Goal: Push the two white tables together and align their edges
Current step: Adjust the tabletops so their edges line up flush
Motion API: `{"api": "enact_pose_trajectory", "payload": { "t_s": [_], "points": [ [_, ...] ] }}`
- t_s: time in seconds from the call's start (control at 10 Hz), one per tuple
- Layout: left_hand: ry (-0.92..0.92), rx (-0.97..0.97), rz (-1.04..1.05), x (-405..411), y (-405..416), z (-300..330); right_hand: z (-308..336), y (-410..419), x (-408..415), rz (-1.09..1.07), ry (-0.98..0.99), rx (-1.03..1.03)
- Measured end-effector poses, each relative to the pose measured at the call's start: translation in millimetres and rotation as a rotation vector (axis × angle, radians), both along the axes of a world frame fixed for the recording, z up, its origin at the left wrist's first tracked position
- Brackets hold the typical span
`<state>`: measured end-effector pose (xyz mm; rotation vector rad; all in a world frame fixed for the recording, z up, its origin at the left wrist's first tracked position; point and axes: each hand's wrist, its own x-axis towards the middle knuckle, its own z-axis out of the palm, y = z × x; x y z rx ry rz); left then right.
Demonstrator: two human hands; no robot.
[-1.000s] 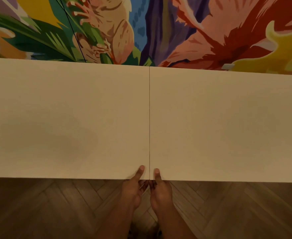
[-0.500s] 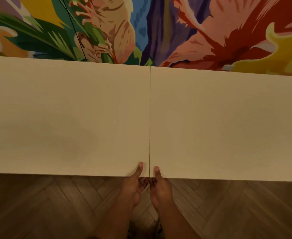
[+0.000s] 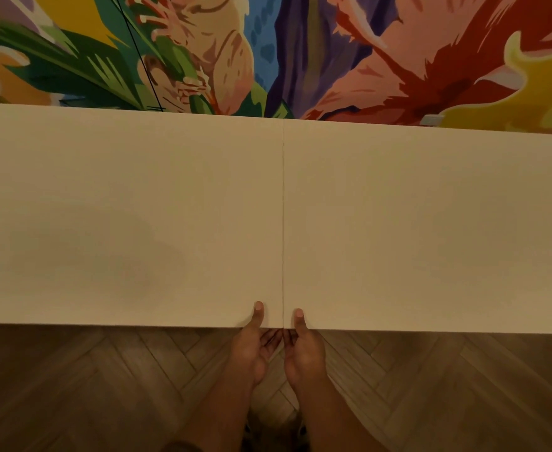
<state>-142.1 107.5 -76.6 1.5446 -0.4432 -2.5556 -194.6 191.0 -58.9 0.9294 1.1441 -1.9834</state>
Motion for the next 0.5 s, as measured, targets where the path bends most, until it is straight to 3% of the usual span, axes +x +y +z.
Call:
{"api": "enact_pose_trajectory", "payload": {
  "t_s": [0.2,0.3,0.4,0.5],
  "points": [
    [-0.034,-0.031,-0.061,1.8,-0.9,1.4,-11.6,3.4,0.2,0.076,0.050,0.061],
    [-0.104,-0.057,-0.195,3.6,-5.6,6.7,-13.0,6.0,-5.4,0.376,0.073,0.342],
    [-0.209,-0.132,-0.635,9.2,-23.3,26.6,-0.4,19.5,-12.1,0.861,0.194,0.595],
    [-0.231,-0.309,-1.023,-6.2,-59.1,68.8,38.9,12.8,-41.2,1.361,0.256,0.593]
  ]
}}
